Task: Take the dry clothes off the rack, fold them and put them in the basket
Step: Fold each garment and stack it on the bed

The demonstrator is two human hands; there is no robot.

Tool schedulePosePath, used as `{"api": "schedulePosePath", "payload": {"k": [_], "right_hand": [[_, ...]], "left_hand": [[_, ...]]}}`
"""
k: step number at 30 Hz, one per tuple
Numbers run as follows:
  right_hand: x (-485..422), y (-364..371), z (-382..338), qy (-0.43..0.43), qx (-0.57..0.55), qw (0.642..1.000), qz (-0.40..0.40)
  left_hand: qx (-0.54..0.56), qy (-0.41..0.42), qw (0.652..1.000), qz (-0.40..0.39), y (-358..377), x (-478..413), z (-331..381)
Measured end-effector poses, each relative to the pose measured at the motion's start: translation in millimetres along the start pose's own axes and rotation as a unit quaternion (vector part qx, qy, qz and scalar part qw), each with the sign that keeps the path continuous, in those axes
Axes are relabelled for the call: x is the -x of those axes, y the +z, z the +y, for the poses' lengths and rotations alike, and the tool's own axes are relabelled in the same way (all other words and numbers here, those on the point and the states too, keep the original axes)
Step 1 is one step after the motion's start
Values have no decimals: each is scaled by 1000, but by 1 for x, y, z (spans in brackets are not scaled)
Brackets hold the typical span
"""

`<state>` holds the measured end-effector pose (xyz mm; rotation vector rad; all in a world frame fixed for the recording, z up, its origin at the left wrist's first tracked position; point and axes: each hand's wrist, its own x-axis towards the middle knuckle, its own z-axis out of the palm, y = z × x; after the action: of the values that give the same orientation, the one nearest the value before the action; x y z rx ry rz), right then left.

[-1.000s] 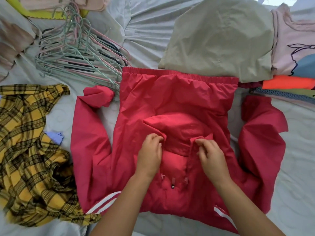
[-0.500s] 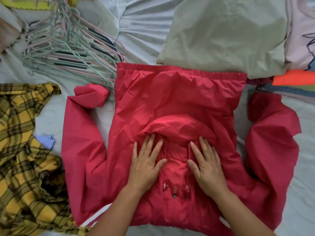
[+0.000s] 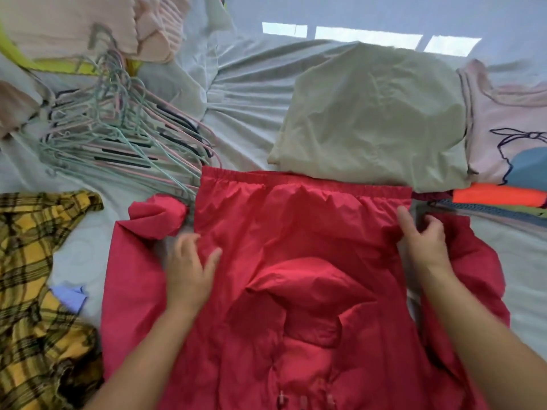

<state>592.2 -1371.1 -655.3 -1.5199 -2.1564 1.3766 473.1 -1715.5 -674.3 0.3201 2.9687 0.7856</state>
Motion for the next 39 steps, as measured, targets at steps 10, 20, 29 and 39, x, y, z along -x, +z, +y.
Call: {"api": "schedulePosePath", "payload": {"k": [10,20,29,39], "right_hand": [[-21,-18,-28,-76,-280,944,-159],[20,15,10,-294,110,941,127],[-24,45,19,-267,389,880,-53],[53,19,97,-283,293,913,0]], "left_hand": [[348,-158,923,-31,-5,-109,11],[1,213,977,-13,18,-33,12],[-294,179,924,-167,41,-145,33],[-122,136,972,-150,2,95,-46]]}}
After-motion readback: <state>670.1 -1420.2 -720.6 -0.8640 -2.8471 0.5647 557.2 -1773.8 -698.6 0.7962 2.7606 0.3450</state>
